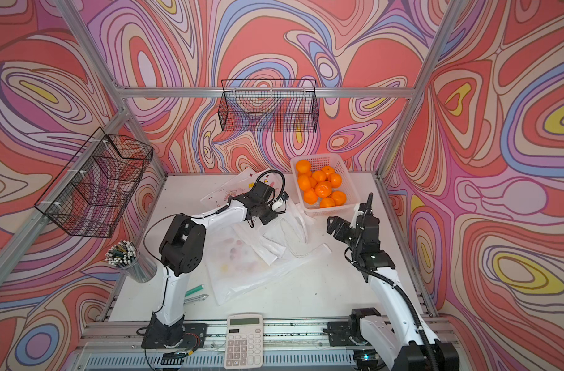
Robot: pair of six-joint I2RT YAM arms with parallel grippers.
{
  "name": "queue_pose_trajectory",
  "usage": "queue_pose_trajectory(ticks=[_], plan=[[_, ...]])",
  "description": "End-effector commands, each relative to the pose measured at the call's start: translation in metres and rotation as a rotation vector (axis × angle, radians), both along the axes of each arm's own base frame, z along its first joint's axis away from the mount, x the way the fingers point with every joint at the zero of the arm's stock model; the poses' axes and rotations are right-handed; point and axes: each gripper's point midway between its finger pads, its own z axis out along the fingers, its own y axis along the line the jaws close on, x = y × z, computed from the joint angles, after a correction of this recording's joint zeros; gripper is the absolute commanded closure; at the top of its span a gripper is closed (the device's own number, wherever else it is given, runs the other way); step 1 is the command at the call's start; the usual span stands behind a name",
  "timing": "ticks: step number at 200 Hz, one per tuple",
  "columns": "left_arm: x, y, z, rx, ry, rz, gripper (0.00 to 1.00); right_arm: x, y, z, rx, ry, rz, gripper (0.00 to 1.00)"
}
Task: Place the oranges into plastic bags & tie knots
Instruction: Open the plastic bag from the plastic bag.
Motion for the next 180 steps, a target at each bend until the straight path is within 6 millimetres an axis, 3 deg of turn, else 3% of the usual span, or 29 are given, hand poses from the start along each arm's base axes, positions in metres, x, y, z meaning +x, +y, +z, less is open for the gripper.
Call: queue_pose_trajectory(ticks=[1,52,66,91,104,130,180], plan=[[-0.024,0.012,0.058,-0.039,-0.003,0.023,1.0,0.003,-0.011,0.018,0.002,-0.004,-0.083,0.02],[-0.072,0.038,0.133,-0.117,0.066,0.1,1.0,0.024,-0.016,0.018,0.061,0.063,-0.156,0.02],[-0.087,0.039,0.15,-0.174,0.116,0.124,1.0,0.033,0.008,0.022,0.118,0.065,-0.033,0.02],[-0.103,0.034,0.177,-0.306,0.196,0.193,1.0,0.033,0.065,0.039,0.312,-0.06,0.277,0.12],[-0.109,0.027,0.183,-0.367,0.248,0.206,1.0,0.025,0.083,0.047,0.402,-0.157,0.361,0.13],[-0.117,0.008,0.186,-0.471,0.349,0.187,1.0,0.011,0.11,0.04,0.449,-0.205,0.427,0.14],[-0.115,-0.012,0.173,-0.538,0.451,0.186,1.0,-0.009,0.156,0.052,0.526,-0.293,0.547,0.15]])
